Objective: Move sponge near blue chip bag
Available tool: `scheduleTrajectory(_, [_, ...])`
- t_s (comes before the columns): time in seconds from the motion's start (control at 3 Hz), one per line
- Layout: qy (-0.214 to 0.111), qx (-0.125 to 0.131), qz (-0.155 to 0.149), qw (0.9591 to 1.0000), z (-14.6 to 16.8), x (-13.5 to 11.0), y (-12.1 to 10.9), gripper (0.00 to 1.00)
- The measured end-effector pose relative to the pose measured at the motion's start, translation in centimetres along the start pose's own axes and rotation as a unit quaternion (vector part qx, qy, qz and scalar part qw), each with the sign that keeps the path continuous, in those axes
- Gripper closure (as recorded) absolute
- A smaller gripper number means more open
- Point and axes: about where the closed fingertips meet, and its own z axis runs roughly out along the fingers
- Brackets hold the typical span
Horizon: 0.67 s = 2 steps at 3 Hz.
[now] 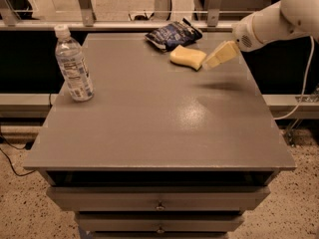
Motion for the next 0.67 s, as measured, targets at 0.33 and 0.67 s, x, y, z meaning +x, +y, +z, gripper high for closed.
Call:
scheduleTrajectory(0.33, [-0.043, -0.024, 0.0, 0.9988, -2.93, 2.32, -0.41, 0.0])
scheduleTrajectory(0.67, [-0.052, -0.029, -0.004, 0.9982, -3.59, 2.73, -0.44, 0.0])
